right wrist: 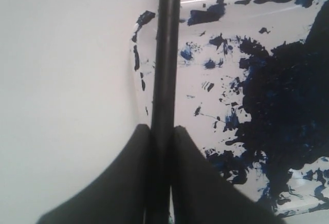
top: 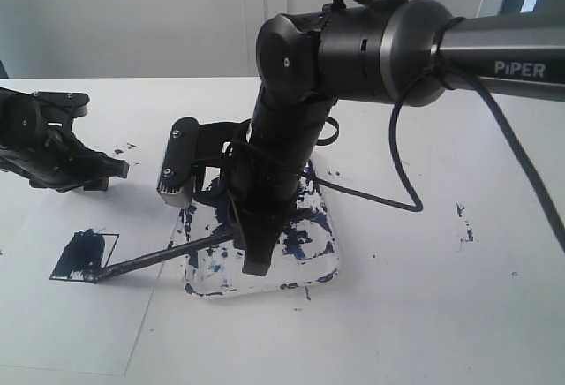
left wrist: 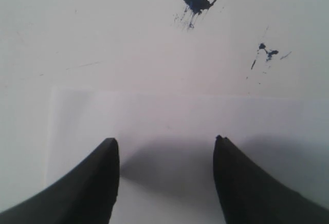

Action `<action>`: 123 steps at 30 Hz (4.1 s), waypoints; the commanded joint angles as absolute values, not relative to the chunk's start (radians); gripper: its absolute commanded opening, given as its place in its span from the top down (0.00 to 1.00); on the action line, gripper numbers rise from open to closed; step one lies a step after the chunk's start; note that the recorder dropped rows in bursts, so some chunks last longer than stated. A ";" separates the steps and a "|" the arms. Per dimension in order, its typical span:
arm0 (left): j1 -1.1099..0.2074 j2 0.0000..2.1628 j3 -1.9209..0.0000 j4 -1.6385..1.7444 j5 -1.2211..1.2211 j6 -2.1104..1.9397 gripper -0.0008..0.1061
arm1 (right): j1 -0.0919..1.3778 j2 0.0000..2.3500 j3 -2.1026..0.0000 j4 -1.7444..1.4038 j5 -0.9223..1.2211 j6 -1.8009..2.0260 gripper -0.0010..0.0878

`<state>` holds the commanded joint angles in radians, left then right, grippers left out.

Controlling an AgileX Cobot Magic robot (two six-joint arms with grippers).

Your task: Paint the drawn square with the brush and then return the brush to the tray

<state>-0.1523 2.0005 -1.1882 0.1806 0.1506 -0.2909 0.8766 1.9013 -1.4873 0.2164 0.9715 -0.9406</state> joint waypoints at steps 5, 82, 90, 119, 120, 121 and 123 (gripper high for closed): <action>-0.152 2.000 -1.188 0.181 0.156 -0.291 0.44 | 0.877 1.867 -1.487 0.212 0.912 -0.939 0.99; -0.152 2.000 -1.188 0.105 0.188 -0.259 0.44 | 0.877 1.902 -1.487 0.066 0.852 -0.862 0.99; -0.152 1.973 -1.188 0.107 0.186 -0.242 0.44 | 0.877 1.892 -1.487 0.029 0.832 -0.833 0.99; -0.152 1.967 -1.188 0.107 0.192 -0.242 0.44 | 0.877 1.854 -1.487 0.180 1.006 -0.925 0.99; -0.152 1.967 -1.188 0.107 0.192 -0.242 0.44 | 0.877 1.856 -1.487 0.178 1.006 -0.925 0.99; -0.152 1.967 -1.188 0.107 0.192 -0.242 0.44 | 0.877 1.862 -1.487 0.173 1.000 -0.925 0.99; -0.152 1.967 -1.188 0.107 0.196 -0.242 0.44 | 0.877 1.875 -1.487 0.156 0.990 -0.922 0.99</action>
